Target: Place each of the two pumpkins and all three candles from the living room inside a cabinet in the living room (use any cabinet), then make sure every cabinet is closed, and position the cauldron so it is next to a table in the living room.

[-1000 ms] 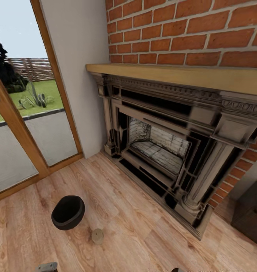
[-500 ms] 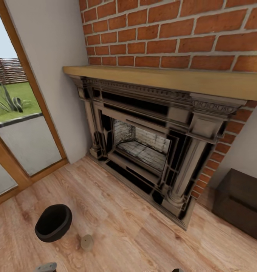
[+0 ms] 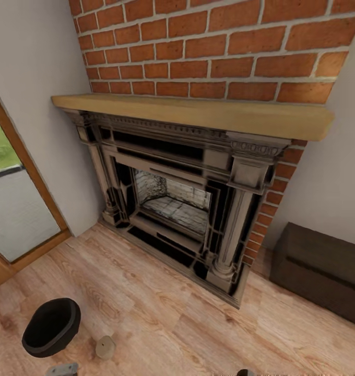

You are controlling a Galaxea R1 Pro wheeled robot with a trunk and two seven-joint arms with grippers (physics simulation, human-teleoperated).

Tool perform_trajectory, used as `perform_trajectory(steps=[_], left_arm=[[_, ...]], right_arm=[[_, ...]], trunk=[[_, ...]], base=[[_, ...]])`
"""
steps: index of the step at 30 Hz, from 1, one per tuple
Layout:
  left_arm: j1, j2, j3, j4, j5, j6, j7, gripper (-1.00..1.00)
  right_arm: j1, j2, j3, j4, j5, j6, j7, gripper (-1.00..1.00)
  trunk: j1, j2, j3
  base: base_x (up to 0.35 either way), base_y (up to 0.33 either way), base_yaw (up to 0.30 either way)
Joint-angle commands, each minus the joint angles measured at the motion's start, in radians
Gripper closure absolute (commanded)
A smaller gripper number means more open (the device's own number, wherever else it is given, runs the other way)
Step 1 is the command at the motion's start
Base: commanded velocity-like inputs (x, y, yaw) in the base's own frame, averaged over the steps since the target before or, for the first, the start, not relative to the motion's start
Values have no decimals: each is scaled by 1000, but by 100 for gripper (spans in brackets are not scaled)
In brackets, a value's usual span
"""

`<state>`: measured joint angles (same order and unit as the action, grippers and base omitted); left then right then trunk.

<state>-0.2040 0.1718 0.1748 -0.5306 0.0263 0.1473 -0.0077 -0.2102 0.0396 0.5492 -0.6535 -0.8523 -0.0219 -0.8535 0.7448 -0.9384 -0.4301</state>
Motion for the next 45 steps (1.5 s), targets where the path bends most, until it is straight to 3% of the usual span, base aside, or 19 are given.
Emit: perform_trajectory(steps=[1, 7, 45], left_arm=[[0, 0, 0, 0, 0, 0, 0, 100], [0, 0, 0, 0, 0, 0, 0, 100], [0, -3, -8, 0, -3, -12, -7, 100]], right_arm=[[0, 0, 0, 0, 0, -6, 0, 100], [0, 0, 0, 0, -1, -12, 1, 100], [0, 0, 1, 1, 0, -13, 1, 100]], trunk=[[-4, 7, 4], [-27, 49, 28], [-27, 49, 62]], base=[[0, 0, -276], [0, 0, -274], [0, 0, -265]])
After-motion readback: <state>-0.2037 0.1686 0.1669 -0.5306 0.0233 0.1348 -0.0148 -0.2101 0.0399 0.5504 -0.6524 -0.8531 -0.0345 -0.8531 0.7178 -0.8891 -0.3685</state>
